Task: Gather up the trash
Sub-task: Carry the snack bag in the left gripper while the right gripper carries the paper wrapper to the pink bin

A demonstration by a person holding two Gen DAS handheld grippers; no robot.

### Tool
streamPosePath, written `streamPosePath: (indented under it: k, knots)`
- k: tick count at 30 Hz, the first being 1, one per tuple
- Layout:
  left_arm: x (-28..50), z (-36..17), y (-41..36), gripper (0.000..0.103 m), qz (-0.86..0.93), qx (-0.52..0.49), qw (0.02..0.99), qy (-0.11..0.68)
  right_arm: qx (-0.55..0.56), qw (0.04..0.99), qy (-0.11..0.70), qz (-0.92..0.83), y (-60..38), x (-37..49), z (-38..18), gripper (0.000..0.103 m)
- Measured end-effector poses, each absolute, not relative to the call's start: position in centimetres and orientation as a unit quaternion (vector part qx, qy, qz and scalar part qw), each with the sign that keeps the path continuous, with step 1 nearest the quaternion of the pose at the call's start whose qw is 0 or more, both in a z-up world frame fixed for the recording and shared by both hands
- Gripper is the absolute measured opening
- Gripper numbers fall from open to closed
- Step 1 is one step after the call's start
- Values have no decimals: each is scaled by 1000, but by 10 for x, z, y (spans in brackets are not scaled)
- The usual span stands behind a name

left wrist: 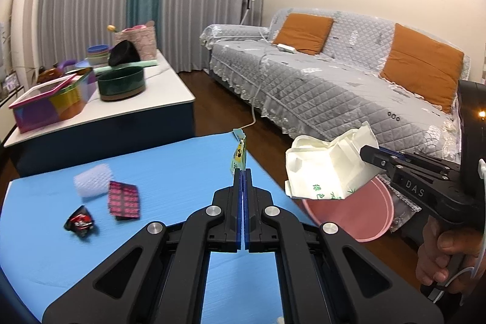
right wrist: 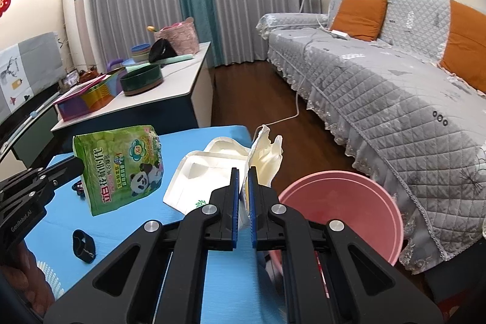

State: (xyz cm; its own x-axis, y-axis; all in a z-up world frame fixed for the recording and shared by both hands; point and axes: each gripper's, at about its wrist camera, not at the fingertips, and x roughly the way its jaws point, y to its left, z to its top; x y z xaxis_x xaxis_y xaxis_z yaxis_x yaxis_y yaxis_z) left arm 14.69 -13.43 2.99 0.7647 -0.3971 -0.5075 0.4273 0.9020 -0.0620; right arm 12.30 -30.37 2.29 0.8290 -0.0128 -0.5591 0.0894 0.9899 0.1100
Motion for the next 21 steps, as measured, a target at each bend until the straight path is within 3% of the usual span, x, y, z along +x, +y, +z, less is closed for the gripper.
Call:
streamPosePath:
  k: [21]
  knots:
    - [142,38,-244,0,-303,57,914,264,102,948,280,-114,-405,109,19,6]
